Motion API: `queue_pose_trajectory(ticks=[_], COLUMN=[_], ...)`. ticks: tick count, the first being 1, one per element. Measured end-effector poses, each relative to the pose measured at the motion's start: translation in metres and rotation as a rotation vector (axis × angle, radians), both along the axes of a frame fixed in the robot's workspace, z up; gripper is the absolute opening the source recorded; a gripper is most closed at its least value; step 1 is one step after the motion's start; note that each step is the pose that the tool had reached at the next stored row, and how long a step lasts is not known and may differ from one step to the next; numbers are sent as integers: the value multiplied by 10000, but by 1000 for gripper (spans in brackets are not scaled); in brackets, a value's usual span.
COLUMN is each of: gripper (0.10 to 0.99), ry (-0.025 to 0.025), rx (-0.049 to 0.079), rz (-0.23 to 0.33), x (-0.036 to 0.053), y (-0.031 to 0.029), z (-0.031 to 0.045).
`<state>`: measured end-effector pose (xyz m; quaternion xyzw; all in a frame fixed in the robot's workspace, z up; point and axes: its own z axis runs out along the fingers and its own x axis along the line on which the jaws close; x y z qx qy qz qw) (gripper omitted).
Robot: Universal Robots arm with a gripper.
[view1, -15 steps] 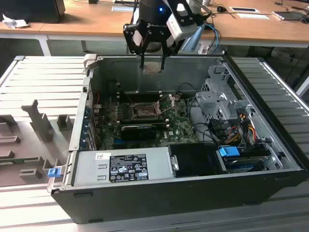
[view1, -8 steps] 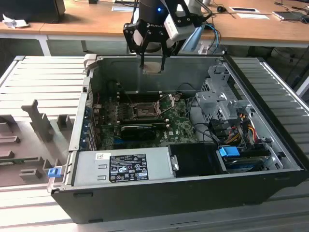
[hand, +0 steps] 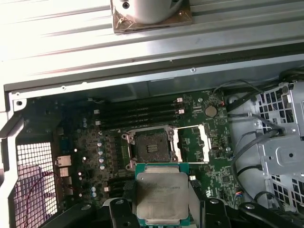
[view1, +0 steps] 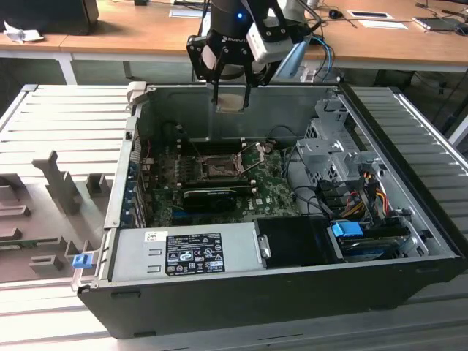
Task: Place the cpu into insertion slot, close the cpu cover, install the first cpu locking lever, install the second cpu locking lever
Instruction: 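Place the cpu into insertion slot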
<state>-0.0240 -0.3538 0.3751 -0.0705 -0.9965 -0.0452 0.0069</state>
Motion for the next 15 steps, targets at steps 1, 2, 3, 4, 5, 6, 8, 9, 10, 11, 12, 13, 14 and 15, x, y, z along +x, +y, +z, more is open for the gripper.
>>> queue_pose_trajectory(ticks=[1,2,3,4,5,6,8,9,10,11,12,13,14,15], gripper=[529,529,529,529,529,529,529,529,529,529,529,529,529,529], ry=[-1,0,0,0,0,0,-1,0,0,0,0,0,0,-1], rx=[1,1,0,0,1,0,1,0,0,0,0,1,0,2], rz=[-18,-28,-39,-52,-62,-75,-101,-116,-140,-160,-176,-187,-196,-215], x=[0,0,0,0,0,0,0,0,0,0,0,0,0,0], y=[0,0,0,0,0,0,0,0,0,0,0,0,0,0], z=[-1,-2,-2,-3,-3,-3,-3,-3,-4,-4,-4,-4,-4,-6])
